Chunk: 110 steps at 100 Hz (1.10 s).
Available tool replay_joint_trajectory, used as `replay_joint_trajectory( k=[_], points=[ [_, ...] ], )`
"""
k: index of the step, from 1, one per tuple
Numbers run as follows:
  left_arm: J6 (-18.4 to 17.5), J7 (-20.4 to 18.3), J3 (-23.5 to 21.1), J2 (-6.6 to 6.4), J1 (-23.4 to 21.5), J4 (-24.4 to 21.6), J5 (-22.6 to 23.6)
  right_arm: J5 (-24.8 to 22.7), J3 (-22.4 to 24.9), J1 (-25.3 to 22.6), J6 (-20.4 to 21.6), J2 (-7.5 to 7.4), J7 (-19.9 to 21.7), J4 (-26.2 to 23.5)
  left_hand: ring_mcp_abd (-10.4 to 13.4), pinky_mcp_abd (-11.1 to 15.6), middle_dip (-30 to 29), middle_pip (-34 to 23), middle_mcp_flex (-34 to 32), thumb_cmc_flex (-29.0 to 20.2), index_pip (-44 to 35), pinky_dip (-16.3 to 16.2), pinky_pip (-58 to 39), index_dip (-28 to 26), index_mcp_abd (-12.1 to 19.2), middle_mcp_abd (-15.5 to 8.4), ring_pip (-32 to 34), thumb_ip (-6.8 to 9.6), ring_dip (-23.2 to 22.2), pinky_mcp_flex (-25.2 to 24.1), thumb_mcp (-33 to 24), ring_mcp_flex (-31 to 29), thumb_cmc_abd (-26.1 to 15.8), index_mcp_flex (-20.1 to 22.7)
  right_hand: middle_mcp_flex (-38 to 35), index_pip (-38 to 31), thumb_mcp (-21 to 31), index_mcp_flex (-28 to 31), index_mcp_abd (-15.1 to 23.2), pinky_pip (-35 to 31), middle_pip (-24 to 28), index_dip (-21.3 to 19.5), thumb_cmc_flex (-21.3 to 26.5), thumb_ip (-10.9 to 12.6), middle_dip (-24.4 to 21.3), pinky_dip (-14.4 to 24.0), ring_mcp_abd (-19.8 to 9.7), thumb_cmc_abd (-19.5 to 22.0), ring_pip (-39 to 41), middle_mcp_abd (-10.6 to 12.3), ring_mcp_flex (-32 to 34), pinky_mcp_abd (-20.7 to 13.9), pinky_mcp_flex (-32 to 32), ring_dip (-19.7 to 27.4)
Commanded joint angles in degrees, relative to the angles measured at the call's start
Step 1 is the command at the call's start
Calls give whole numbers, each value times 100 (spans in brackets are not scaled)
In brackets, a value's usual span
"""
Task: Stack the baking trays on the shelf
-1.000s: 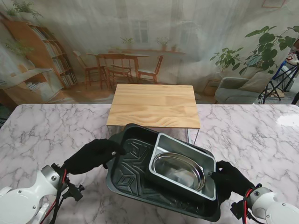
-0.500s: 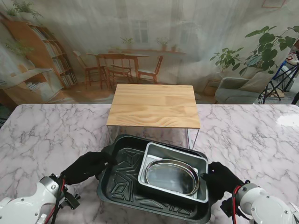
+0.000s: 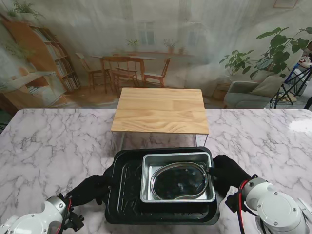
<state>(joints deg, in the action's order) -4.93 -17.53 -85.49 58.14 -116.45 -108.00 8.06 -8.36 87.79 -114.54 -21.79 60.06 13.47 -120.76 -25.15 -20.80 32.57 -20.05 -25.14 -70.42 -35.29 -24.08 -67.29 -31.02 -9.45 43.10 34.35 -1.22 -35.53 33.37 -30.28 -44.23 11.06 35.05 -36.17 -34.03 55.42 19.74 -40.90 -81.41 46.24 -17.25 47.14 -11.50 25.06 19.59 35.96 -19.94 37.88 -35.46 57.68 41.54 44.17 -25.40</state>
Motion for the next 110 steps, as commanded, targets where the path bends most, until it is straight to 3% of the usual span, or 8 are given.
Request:
replay_joint_trajectory(
  k=[1, 91, 110],
  points=[
    [-379, -408, 457, 194, 43, -734, -163, 248, -441, -31, 317, 184, 404, -593, 684, 1171, -107, -510, -2398, -188, -35, -6, -44, -6, 207, -3685, 78, -32, -49, 160, -252, -188, 102, 108, -281, -1353, 258, 851, 3252, 73, 111, -31, 289, 102, 15, -23, -2175, -59, 259, 1866, 360, -2147, -23, -134],
    [-446, -369, 294, 215, 28, -884, -268, 140, -461, 9, 85, 186, 387, -534, 671, 1174, -105, -507, -2394, -190, -32, -21, -80, -4, 192, -3666, 110, -33, -64, 180, -256, -211, 101, 100, -208, -1310, 210, 820, 3239, 94, 106, -36, 290, 137, 2, -24, -2134, -3, 278, 1837, 272, -2122, -96, -116],
    [-491, -517, 193, 186, -68, -1045, -365, 170, -361, -170, 216, 168, 459, -742, 666, 1159, -109, -500, -2396, -189, -17, -18, -84, 4, 179, -3640, 115, -33, -67, 195, -264, -220, 110, 107, -224, -1278, 224, 832, 3190, 68, 120, -24, 297, 140, -1, -16, -2139, -3, 316, 1795, 336, -2129, -25, -118]
  ],
)
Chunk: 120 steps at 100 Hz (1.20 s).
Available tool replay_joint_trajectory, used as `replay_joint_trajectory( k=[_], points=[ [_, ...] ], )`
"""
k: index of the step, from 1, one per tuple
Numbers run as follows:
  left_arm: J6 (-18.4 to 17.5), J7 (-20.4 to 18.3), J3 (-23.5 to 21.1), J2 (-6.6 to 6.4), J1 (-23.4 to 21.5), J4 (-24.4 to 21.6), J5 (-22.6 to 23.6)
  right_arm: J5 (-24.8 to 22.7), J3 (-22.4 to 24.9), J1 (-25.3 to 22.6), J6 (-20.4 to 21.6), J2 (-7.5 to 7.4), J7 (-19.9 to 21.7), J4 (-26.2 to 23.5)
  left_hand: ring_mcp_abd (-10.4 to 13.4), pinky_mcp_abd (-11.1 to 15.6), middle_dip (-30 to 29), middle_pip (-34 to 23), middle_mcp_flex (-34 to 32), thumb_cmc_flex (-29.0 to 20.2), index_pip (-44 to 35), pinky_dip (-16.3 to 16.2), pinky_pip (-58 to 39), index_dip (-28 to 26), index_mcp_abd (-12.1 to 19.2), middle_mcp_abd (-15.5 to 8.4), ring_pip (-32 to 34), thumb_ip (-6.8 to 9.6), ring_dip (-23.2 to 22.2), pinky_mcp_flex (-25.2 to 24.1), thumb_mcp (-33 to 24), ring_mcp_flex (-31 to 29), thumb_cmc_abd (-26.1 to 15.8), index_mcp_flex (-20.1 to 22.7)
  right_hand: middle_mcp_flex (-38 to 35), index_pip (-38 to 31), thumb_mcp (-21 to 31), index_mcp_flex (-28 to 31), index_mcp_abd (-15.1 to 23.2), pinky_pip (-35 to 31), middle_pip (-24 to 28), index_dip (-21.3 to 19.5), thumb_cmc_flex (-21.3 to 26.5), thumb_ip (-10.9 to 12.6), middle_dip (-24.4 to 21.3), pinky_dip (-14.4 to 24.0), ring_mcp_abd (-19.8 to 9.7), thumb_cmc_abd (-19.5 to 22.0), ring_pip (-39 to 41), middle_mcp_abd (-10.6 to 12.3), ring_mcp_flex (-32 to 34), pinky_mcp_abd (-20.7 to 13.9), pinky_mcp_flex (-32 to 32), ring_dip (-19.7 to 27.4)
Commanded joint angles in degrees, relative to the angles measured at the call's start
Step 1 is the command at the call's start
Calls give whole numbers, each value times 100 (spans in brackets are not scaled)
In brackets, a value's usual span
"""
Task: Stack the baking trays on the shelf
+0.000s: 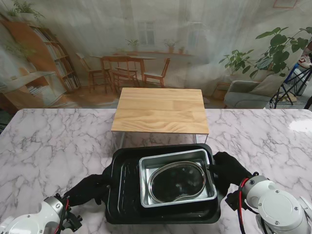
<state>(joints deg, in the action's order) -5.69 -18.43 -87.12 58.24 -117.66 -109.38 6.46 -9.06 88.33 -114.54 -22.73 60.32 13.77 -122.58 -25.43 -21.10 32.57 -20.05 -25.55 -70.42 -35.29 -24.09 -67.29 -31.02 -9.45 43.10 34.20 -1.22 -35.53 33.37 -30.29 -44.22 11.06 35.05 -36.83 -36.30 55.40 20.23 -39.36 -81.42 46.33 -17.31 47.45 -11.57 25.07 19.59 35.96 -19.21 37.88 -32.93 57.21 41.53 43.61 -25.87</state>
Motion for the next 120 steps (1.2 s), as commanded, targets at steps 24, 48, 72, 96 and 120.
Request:
replay_joint_trajectory(
  k=[24, 48, 72, 96, 120],
  points=[
    [-619, -596, 110, 140, -116, -1157, -285, 244, -228, -407, 554, 112, 569, -871, 682, 1174, -113, -494, -2378, -181, 1, -15, -100, 10, 153, -3619, 142, -29, -70, 232, -286, -261, 115, 125, -172, -1008, 252, 807, 2995, 80, 115, -2, 275, 142, -19, -38, -2142, -80, 304, 1523, 432, -2131, 95, -52],
    [-662, -785, 6, 106, -93, -1350, -432, 297, -128, -424, 585, 93, 674, -1070, 679, 1172, -117, -486, -2378, -175, 18, -10, -115, 14, 140, -3603, 147, -30, -74, 255, -299, -279, 119, 133, -187, -969, 282, 831, 2965, 84, 121, 10, 277, 135, -29, -59, -2138, -93, 305, 1489, 475, -2128, 147, -47],
    [-751, -945, -77, 73, -55, -1531, -565, 313, -36, -437, 640, 67, 801, -1207, 680, 1171, -116, -486, -2381, -170, 20, 0, -123, 10, 141, -3595, 156, -30, -79, 296, -308, -306, 130, 140, -202, -932, 303, 852, 2938, 83, 118, 18, 281, 134, -42, -76, -2136, -98, 301, 1463, 515, -2140, 193, -41],
    [-850, -1022, -208, 61, -63, -1677, -670, 359, -2, -412, 673, 59, 848, -1247, 681, 1180, -117, -487, -2388, -168, 28, 14, -128, 9, 128, -3582, 159, -32, -83, 312, -311, -323, 128, 135, -206, -893, 322, 870, 2913, 84, 110, 23, 280, 132, -56, -94, -2131, -98, 292, 1449, 531, -2147, 209, -37],
    [-987, -1036, -368, 61, 14, -1801, -769, 422, 27, -311, 737, 43, 931, -1263, 683, 1173, -124, -480, -2403, -165, 46, 33, -122, 16, 125, -3569, 160, -28, -87, 336, -318, -338, 128, 157, -212, -861, 337, 887, 2902, 81, 110, 21, 282, 129, -62, -112, -2127, -103, 291, 1441, 550, -2087, 250, -36]
  ],
)
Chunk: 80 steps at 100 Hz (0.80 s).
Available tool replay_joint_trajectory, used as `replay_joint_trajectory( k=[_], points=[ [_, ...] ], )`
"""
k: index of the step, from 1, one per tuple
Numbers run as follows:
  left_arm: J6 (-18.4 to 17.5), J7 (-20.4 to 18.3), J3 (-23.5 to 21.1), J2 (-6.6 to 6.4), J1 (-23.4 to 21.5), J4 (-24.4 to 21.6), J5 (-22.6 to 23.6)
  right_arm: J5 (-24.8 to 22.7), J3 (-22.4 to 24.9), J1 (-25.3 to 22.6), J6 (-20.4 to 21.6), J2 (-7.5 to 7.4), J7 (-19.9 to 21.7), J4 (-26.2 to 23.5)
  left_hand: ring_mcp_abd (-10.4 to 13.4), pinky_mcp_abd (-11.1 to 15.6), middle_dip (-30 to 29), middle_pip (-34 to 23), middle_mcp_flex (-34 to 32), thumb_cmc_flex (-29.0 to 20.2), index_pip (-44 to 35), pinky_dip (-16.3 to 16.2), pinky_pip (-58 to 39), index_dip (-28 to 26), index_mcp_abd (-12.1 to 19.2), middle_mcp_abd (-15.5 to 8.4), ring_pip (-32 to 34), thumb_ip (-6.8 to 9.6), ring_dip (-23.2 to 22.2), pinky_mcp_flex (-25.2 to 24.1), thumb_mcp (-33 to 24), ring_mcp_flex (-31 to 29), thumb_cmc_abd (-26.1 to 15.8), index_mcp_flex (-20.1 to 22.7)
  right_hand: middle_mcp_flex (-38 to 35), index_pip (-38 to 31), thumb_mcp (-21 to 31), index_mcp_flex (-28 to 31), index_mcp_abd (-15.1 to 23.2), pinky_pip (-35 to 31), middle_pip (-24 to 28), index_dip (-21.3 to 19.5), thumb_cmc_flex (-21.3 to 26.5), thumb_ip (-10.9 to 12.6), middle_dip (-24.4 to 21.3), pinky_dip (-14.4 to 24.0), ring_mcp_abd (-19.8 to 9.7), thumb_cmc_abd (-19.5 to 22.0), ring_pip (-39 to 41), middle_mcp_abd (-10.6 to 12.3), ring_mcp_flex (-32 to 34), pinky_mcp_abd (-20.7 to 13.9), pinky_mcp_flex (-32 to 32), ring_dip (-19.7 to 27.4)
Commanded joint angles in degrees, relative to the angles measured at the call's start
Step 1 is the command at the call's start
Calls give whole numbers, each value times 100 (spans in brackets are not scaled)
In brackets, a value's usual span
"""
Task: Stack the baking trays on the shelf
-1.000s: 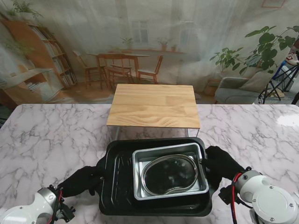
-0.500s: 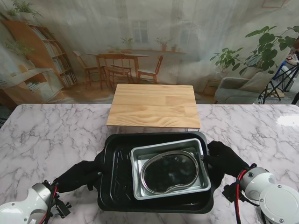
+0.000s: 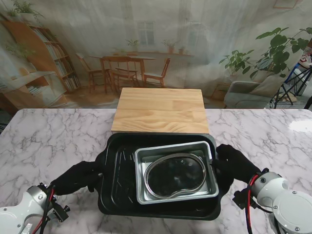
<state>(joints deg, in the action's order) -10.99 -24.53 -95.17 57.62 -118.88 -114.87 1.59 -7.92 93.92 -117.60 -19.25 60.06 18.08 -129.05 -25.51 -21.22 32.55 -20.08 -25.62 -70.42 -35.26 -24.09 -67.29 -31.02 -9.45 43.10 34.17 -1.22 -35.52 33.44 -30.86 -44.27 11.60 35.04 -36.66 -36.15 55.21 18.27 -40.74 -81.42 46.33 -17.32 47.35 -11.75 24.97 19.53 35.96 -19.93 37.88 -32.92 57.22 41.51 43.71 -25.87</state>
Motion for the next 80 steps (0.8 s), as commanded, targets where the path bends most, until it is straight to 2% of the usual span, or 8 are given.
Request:
replay_joint_trajectory(
  k=[1, 29, 46, 80],
  points=[
    [-469, -429, 429, 122, 138, -1257, -286, 309, -531, -3, 394, 68, 504, -617, 693, 1186, -122, -476, -2395, -162, 45, 33, -122, 16, 126, -3568, 164, -29, -88, 330, -259, -335, 75, 158, -229, -876, 357, 1087, 3042, 82, 107, 21, 292, 147, -54, -106, -2127, -31, 291, 1431, 550, -2085, 241, -36],
    [-539, -514, 415, 99, 355, -1292, -318, 369, -544, 187, 358, 49, 597, -624, 712, 1211, -121, -474, -2411, -154, 53, 54, -131, 9, 142, -3589, 164, -22, -95, 367, -262, -369, 72, 166, -238, -854, 366, 1103, 3038, 80, 97, 16, 292, 148, -60, -123, -2138, -33, 281, 1435, 561, -2096, 252, -33],
    [-353, -463, 546, 119, 632, -1208, -305, 473, -596, 462, 131, 51, 614, -598, 713, 1211, -121, -471, -2411, -151, 51, 64, -137, 2, 148, -3598, 165, -19, -101, 377, -258, -373, 65, 174, -241, -849, 384, 1112, 3049, 79, 98, 9, 303, 145, -58, -130, -2139, -52, 278, 1449, 560, -2084, 256, -34],
    [-211, -227, 813, 167, 1053, -979, -130, 576, -813, 1100, -120, 62, 592, -338, 742, 1229, -113, -471, -2416, -154, 44, 73, -157, -12, 167, -3620, 160, -14, -115, 385, -236, -382, 53, 167, -249, -858, 422, 1131, 3086, 83, 91, -16, 311, 124, -58, -140, -2161, -82, 270, 1477, 553, -2125, 233, -37]
  ],
)
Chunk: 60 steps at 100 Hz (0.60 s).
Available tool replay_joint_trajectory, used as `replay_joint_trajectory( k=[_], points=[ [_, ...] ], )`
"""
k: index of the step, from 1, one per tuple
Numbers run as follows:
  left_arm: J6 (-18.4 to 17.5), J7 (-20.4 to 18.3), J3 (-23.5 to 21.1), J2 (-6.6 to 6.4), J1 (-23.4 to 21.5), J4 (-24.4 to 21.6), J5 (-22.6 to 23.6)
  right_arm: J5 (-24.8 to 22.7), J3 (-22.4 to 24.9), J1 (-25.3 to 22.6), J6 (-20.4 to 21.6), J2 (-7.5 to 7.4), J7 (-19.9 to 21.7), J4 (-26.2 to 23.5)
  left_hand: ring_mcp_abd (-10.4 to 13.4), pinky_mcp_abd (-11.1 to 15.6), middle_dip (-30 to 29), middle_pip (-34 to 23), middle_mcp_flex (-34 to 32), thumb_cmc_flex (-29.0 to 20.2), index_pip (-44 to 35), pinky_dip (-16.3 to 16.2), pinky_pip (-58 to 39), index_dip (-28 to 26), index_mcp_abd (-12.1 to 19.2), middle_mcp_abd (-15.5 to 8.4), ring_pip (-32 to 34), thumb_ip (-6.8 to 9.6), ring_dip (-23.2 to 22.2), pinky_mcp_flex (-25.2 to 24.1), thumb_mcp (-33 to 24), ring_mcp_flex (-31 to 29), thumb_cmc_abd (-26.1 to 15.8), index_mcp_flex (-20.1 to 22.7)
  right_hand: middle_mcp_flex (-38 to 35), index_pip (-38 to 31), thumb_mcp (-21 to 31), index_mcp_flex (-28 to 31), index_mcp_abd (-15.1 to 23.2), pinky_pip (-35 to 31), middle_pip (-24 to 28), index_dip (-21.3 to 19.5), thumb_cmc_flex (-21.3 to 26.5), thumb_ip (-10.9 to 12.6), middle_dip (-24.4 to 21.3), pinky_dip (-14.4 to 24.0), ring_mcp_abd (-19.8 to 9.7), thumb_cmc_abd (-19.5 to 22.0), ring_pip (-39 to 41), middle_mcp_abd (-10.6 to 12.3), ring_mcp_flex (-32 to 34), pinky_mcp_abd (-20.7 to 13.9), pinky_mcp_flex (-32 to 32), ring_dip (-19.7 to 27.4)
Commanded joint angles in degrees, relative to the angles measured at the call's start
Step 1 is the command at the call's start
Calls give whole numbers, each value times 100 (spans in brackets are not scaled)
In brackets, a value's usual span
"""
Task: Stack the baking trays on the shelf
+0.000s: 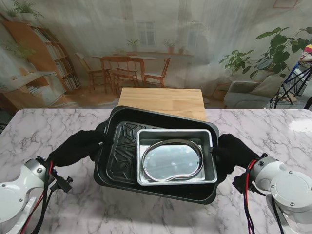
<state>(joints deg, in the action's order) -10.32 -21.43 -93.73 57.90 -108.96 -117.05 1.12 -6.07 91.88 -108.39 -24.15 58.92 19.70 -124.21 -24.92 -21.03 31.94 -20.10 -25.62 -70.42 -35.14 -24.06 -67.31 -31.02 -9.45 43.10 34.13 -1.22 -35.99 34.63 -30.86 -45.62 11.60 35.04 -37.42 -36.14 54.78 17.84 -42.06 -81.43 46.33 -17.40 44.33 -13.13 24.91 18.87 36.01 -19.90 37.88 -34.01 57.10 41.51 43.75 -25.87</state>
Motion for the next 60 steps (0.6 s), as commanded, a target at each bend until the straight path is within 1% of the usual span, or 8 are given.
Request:
replay_joint_trajectory(
  k=[1, 18, 60],
  points=[
    [-270, -527, 676, 140, 72, -753, -79, 389, -617, 195, 368, 177, 422, -812, 681, 1210, -53, -468, -2412, -155, 32, 71, -155, -12, 168, -3615, 164, -14, -69, 265, -236, -246, 55, 168, -176, -858, 466, 1173, 3222, 84, 92, -8, 613, 260, -51, -75, -2165, -86, 270, 1589, 565, -2126, 229, -37],
    [-162, -399, 796, 170, 289, -610, 19, 403, -723, 454, 295, 215, 276, -649, 690, 1221, -49, -468, -2417, -154, 23, 75, -159, -20, 183, -3629, 166, -11, -77, 264, -225, -258, 52, 175, -198, -868, 505, 1194, 3246, 82, 90, -22, 628, 245, -50, -73, -2172, -124, 273, 1612, 567, -2145, 222, -42],
    [56, -210, 1013, 219, 734, -329, 192, 464, -847, 944, 133, 271, 97, -418, 707, 1239, -47, -463, -2424, -154, 18, 83, -171, -29, 207, -3649, 160, -6, -88, 279, -211, -268, 47, 181, -232, -879, 590, 1230, 3272, 48, 85, -34, 640, 206, -45, -47, -2211, -186, 297, 1639, 596, -2181, 241, -61]
  ],
)
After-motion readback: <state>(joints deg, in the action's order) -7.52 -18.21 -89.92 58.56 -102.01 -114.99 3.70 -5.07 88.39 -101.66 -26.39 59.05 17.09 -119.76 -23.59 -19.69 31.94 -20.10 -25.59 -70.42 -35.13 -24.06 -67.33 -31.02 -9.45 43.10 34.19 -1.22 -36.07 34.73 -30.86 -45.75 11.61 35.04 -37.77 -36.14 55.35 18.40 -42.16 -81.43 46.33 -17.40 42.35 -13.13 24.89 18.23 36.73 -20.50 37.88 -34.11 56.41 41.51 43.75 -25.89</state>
